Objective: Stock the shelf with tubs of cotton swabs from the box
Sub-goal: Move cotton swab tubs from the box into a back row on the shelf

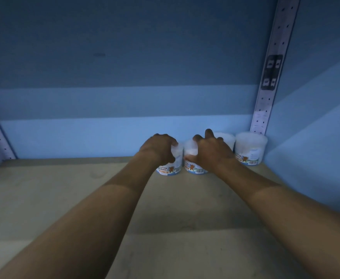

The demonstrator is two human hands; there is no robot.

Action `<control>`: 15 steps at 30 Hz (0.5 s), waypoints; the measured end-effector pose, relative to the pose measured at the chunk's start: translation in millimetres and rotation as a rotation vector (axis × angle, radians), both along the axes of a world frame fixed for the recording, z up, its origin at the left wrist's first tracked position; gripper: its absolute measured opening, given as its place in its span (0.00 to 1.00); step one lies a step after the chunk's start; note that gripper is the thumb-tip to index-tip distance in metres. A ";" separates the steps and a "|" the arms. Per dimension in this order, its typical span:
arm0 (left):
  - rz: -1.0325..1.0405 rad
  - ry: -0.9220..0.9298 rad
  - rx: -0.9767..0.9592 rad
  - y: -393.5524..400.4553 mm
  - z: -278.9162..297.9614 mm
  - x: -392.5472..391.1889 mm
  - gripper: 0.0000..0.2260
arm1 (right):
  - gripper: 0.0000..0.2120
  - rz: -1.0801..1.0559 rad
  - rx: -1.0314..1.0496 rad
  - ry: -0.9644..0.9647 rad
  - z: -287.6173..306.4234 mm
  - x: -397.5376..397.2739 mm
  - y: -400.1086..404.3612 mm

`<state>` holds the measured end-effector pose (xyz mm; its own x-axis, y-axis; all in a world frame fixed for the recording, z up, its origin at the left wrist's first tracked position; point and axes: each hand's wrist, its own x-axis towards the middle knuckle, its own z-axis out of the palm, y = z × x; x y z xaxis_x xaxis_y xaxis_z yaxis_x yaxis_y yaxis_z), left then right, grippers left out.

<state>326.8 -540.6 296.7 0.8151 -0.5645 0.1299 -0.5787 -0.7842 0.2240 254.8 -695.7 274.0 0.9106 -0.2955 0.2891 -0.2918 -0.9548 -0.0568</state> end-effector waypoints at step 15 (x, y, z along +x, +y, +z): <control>0.022 -0.005 -0.007 -11.9 -5.2 32.7 0.28 | 0.32 -0.025 -0.022 0.030 -2.4 35.0 -6.7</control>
<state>359.5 -552.4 291.6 0.8269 -0.5453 0.1376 -0.5622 -0.7954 0.2264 289.8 -702.4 271.5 0.9114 -0.3118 0.2687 -0.3165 -0.9482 -0.0267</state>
